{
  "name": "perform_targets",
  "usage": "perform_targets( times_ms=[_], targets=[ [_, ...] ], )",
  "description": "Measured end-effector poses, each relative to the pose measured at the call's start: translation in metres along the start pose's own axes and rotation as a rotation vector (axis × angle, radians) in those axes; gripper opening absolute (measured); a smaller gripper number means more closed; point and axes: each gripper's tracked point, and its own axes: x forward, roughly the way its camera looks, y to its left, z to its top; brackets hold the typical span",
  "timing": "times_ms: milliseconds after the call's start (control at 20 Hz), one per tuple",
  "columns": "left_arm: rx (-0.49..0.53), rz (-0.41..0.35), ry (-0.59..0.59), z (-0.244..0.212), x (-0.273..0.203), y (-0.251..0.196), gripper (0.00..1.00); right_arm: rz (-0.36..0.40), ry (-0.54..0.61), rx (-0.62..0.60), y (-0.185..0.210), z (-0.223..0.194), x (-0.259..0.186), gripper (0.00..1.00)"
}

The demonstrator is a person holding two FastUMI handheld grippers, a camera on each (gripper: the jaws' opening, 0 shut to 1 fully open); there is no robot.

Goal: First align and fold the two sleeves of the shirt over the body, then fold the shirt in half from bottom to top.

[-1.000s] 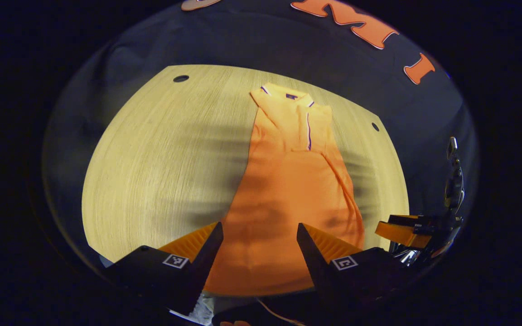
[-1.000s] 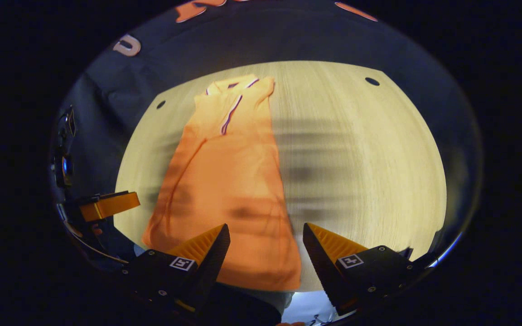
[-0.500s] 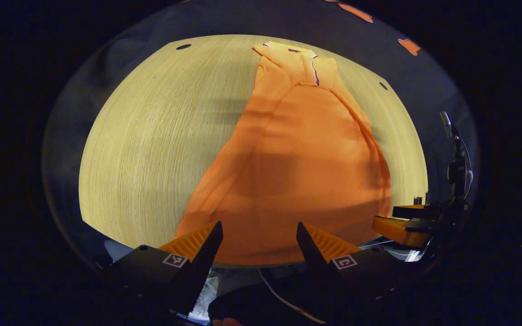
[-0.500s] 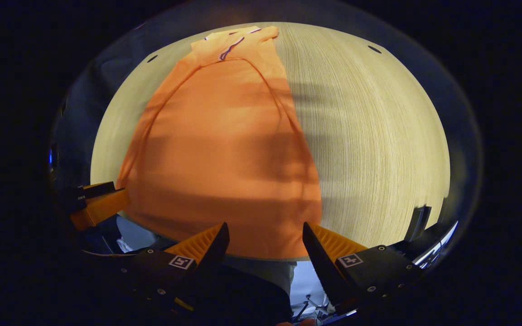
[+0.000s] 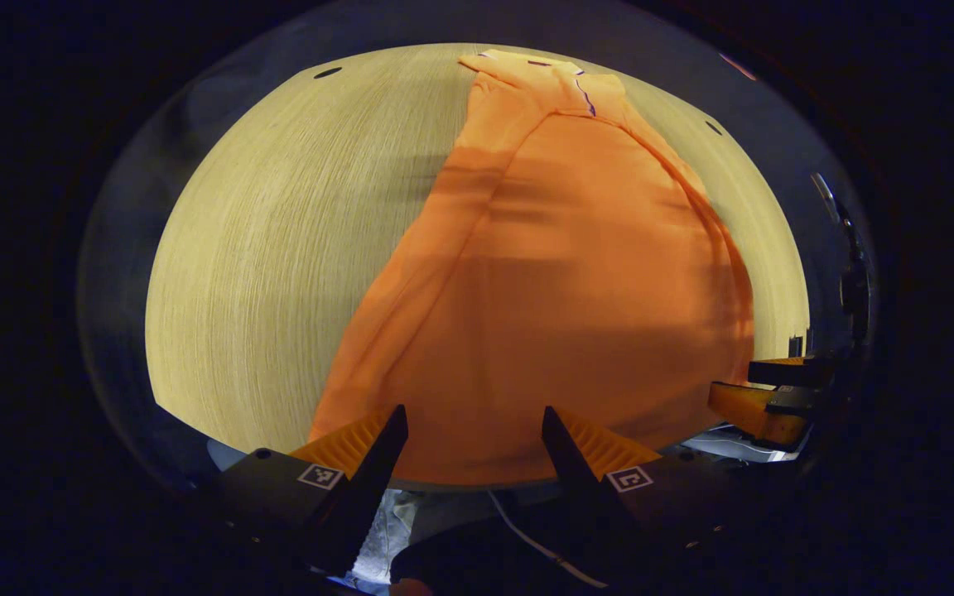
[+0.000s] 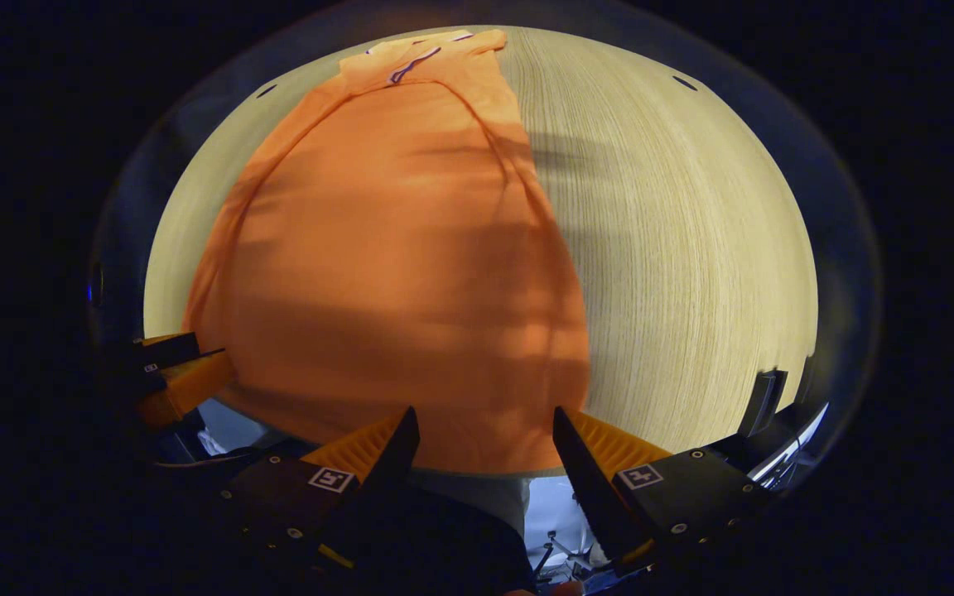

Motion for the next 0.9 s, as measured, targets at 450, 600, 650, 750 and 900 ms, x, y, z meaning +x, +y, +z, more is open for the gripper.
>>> perform_targets(
  times_ms=[450,600,650,750,900],
  targets=[
    [0.026,0.083,0.007,-0.0044,0.008,0.0025,0.98,-0.023,0.024,-0.02,0.0011,-0.0042,0.0088,0.99],
    [0.017,0.087,0.049,-0.0045,0.0101,0.0028,0.98,-0.026,0.034,-0.008,0.0009,-0.0042,0.0085,0.99],
    [0.019,0.087,0.056,-0.0039,0.0101,0.0029,0.98,-0.025,0.033,-0.008,0.0009,-0.0038,0.0088,0.99],
    [0.025,0.086,0.048,-0.0032,0.01,0.0006,0.95,-0.026,0.034,-0.007,0.001,-0.0041,0.0086,0.99],
    [0.054,0.081,0.004,-0.0033,0.0095,-0.0031,0.96,-0.024,0.033,0.002,0.0017,-0.0033,0.0091,0.99]
  ],
)
